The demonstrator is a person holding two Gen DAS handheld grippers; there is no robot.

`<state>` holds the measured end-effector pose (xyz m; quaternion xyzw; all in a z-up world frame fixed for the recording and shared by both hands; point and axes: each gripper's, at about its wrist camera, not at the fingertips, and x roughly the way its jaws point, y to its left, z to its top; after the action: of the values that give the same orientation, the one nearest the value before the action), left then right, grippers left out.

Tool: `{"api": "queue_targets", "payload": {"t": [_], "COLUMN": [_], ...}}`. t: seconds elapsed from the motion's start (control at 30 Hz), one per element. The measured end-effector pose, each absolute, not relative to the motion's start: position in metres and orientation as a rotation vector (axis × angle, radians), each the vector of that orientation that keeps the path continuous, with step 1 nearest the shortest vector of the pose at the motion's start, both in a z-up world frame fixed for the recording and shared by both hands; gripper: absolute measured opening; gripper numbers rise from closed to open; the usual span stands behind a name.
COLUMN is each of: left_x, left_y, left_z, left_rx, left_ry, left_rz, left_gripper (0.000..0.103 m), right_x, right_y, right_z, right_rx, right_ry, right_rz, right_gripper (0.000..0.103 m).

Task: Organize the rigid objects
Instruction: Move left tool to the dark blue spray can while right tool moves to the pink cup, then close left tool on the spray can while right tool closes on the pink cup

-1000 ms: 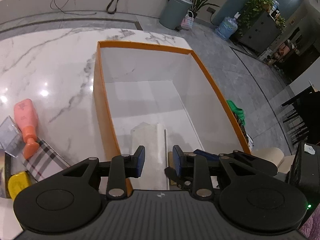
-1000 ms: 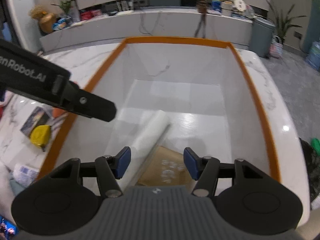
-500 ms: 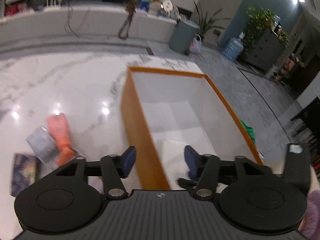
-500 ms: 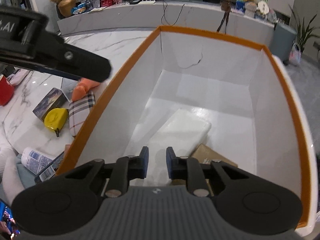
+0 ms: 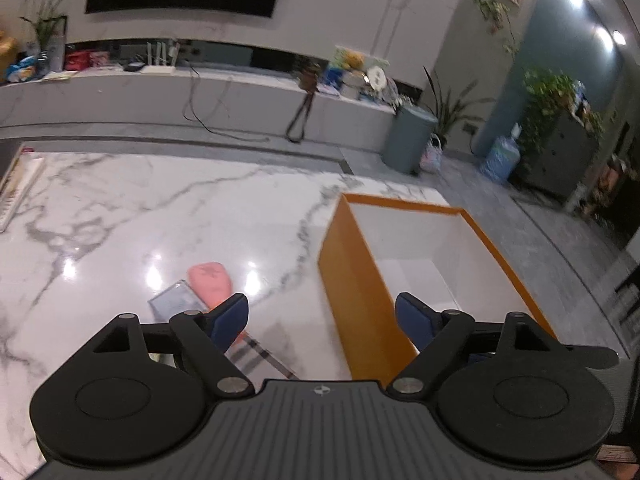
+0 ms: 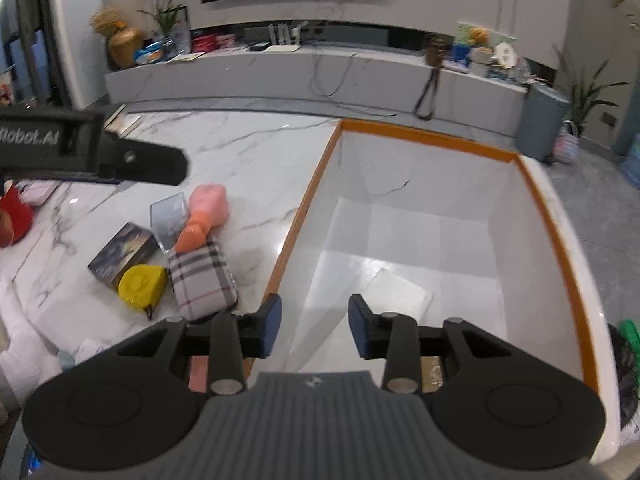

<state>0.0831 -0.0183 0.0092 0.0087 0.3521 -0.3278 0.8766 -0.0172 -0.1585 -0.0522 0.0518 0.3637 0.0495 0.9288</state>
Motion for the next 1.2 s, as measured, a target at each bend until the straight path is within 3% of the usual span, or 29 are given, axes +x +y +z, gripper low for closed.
{"api": "queue_targets", "payload": {"t": [0.03,0.1,0.13,0.33,0.4,0.63,0.77,1.2], "left_x": [0.082,0.082,0.082,0.084,0.082,0.068,0.065,0.067], "left_y": [-0.013,-0.003,0.001,0.022,0.024,0.027,0.026,0.025], "left_z": [0.010,0.012,0.012,0.008,0.005,-0.019,-0.040,-0.084], "left_rx": [0.011,0.010,0.007,-0.028,-0.026,0.005,0.026,0.056], "left_ry": [0.728,0.716,0.712,0.817,0.843,0.903,0.954,1.050], "left_rz": [-0.681,-0.676,-0.677,-0.751,-0.748,-0.736,-0.737,-0.752], "left_gripper": [0.100,0.100,0.100,0.100,0.095,0.091,0.084,0.076], "right_x": [-0.019,-0.027,-0.029,-0.056,-0.064,-0.083,-0.081,-0.071], "right_y": [-0.158,-0.157,-0.156,-0.136,-0.131,-0.127,-0.128,-0.120], "right_z": [-0.049,-0.041,-0.037,-0.020,-0.023,-0.056,-0.080,-0.108], "right_rx": [0.114,0.127,0.138,0.171,0.185,0.208,0.247,0.221], "right_ry": [0.732,0.693,0.677,0.647,0.670,0.801,0.881,0.885], "right_rz": [0.082,0.063,0.065,0.117,0.130,0.116,0.082,0.117], "right_gripper": [0.043,0.064,0.066,0.066,0.065,0.065,0.065,0.060]}}
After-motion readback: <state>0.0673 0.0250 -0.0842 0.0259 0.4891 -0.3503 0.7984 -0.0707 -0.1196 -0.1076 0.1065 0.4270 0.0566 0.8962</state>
